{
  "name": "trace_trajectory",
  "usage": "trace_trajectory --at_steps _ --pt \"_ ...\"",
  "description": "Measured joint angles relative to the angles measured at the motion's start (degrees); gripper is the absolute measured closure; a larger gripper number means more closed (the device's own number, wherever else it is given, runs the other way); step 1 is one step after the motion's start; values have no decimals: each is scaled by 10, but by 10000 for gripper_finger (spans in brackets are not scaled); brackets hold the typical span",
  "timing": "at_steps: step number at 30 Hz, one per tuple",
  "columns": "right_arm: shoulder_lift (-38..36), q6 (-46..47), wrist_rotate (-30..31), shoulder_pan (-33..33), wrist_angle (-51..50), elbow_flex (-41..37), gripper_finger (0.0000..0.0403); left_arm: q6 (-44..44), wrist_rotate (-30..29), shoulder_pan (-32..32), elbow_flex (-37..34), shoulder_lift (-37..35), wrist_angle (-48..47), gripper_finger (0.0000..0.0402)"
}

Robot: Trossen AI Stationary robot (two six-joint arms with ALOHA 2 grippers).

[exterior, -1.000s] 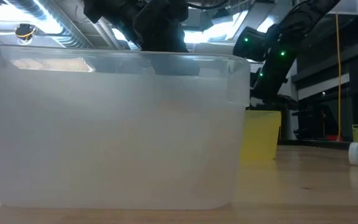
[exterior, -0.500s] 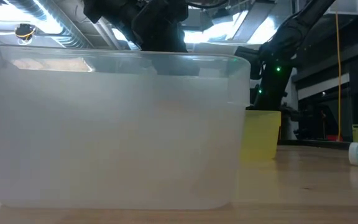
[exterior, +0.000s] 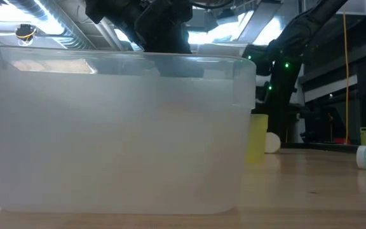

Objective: Pick and place medicine bottles into bin by pill shape (circle, oval)
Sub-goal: Adjust the yellow bin

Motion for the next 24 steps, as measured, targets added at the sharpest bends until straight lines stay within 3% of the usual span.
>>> trace_trajectory --at_steps 13,20,24 --pt "-47 -13 -45 43 -23 0 118 -4 0 0 0 0 0 190" --pt "-67 -33 26 76 -7 9 118 -5 0 0 0 0 0 190" --pt "-70 -74 12 103 13 36 118 -5 0 0 0 0 0 190"
